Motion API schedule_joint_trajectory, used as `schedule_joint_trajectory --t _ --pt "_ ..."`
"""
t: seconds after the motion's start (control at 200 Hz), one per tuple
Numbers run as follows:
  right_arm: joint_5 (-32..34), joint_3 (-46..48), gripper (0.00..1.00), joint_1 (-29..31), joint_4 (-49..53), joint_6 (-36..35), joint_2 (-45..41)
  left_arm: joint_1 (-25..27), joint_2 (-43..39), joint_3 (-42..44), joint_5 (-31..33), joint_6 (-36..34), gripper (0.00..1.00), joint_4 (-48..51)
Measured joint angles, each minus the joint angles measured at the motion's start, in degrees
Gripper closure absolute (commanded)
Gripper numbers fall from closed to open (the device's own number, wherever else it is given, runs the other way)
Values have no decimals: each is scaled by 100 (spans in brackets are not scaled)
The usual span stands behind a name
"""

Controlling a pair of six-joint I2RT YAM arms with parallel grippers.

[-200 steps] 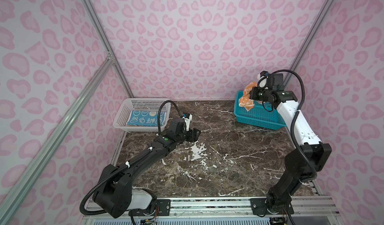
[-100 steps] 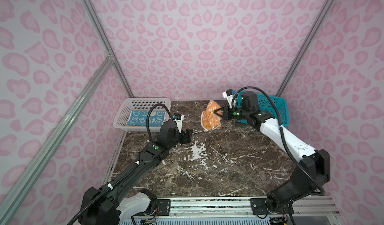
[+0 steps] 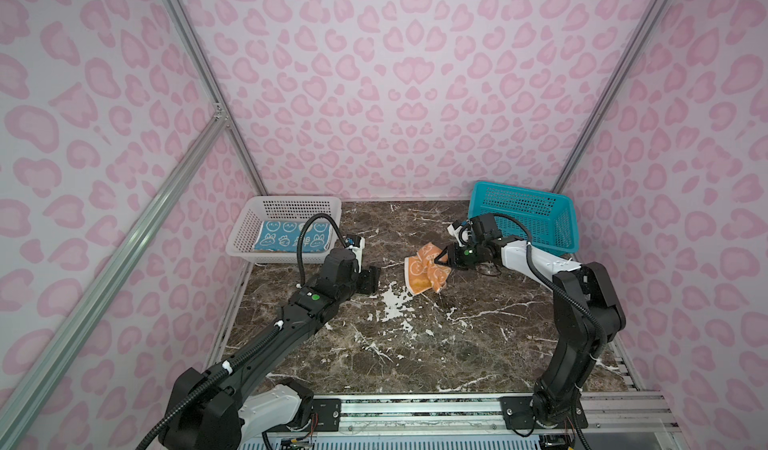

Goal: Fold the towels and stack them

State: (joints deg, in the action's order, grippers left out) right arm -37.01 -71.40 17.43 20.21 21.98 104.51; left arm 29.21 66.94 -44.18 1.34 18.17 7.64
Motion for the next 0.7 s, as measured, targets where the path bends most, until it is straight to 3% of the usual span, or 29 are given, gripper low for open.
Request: schedule_joint_trajectory --t 0.265,0.5,0.7 --pt "2210 -173 33 79 1078 -527 -723 0 313 -168 -168 0 31 -13" --pt "3606 -398 31 1045 1443 -1075 -1163 -20 337 -184 -247 0 30 -48" --pt "4192 -275 32 1921 1386 -774 -1174 -170 339 -205 -245 90 30 -44"
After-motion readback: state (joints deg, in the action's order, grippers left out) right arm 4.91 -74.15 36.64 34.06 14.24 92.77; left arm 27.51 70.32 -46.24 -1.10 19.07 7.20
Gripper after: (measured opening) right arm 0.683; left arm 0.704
